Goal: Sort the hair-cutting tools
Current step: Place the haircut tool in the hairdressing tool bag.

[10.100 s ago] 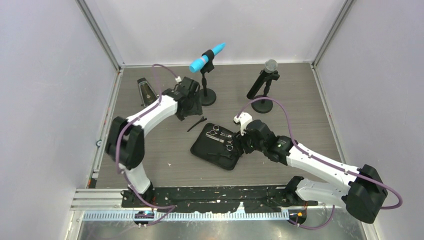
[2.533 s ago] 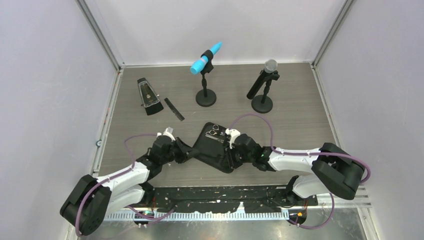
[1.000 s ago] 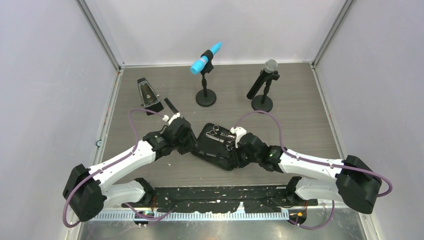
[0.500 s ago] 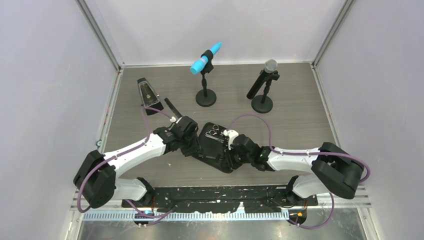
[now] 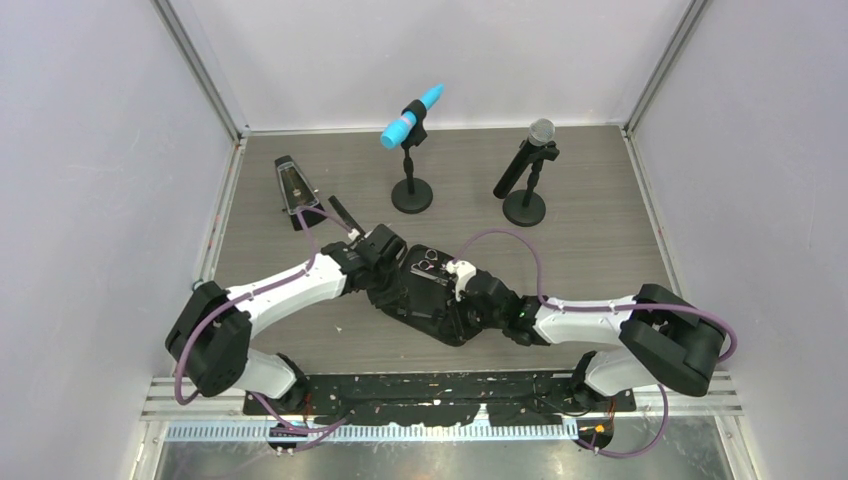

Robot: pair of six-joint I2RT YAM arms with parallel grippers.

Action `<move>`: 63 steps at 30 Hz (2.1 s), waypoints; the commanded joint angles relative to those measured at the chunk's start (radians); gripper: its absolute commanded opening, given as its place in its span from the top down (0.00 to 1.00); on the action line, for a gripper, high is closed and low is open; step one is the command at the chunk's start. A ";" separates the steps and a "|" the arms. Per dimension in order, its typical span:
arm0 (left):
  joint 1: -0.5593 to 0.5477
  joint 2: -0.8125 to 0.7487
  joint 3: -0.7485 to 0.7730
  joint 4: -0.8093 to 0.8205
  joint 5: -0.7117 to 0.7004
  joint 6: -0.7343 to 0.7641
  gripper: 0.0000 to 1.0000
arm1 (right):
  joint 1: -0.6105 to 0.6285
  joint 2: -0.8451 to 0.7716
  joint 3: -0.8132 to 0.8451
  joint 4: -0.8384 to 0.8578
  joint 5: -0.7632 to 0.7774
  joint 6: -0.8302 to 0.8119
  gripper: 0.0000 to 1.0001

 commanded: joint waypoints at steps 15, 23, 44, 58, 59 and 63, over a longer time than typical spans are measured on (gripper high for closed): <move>-0.018 0.191 0.284 -0.266 0.049 0.776 0.45 | 0.013 0.022 -0.061 -0.087 0.016 -0.020 0.80; -0.044 0.286 0.359 -0.303 0.123 0.997 0.49 | 0.013 0.007 -0.067 -0.088 0.019 -0.018 0.80; -0.083 0.417 0.410 -0.352 0.165 1.084 0.78 | 0.013 -0.019 -0.073 -0.097 0.024 -0.014 0.80; -0.162 0.333 0.280 -0.181 -0.023 1.032 1.00 | 0.013 -0.022 -0.075 -0.096 0.029 -0.012 0.80; -0.172 0.327 0.272 -0.168 -0.050 1.024 1.00 | 0.013 -0.023 -0.075 -0.095 0.030 -0.011 0.80; -0.238 0.321 0.258 -0.120 -0.189 1.018 1.00 | 0.013 -0.019 -0.075 -0.089 0.035 -0.009 0.80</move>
